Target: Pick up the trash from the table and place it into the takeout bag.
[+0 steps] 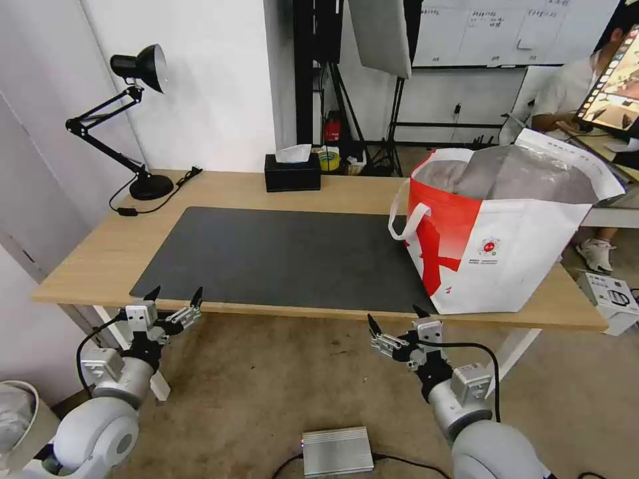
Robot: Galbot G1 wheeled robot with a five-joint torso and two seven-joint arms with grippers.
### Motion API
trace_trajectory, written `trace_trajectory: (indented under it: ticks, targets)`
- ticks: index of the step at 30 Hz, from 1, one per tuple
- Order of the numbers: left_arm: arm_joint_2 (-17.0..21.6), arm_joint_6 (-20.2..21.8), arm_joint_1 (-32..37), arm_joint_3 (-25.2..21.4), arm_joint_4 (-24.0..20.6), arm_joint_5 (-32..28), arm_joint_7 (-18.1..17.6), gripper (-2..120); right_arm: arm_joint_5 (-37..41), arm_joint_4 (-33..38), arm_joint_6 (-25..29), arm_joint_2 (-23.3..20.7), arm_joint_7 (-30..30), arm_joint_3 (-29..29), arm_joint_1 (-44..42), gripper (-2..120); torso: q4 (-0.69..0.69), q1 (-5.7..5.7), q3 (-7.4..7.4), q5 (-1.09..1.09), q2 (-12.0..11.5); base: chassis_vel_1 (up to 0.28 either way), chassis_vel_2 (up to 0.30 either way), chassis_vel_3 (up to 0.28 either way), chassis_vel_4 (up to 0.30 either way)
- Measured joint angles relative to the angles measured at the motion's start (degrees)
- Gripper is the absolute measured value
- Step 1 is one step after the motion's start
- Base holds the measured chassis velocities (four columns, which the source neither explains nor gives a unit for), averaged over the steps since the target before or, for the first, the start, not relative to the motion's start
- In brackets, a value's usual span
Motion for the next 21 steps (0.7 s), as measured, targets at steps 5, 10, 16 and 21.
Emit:
trace_trajectory:
  ticks: [5,10,16,21]
  targets:
    - [0.0,0.0,-0.01,0.0,0.05,0.0,0.02,100,0.0,0.0,0.0,0.0,0.0,0.0,0.0,100,0.0,0.0,0.0,0.0,0.0,0.0,0.0,0.0,0.0]
    - [0.0,0.0,-0.05,0.0,0.07,-0.03,0.05,100,0.0,0.0,0.0,0.0,0.0,0.0,0.0,100,0.0,0.0,0.0,0.0,0.0,0.0,0.0,0.0,0.0]
    - [0.01,0.0,-0.08,0.02,0.09,-0.05,0.08,100,0.0,0.0,0.0,0.0,0.0,0.0,0.0,100,0.0,0.0,0.0,0.0,0.0,0.0,0.0,0.0,0.0]
    - [0.02,0.0,-0.1,0.03,0.11,-0.05,0.08,100,0.0,0.0,0.0,0.0,0.0,0.0,0.0,100,0.0,0.0,0.0,0.0,0.0,0.0,0.0,0.0,0.0]
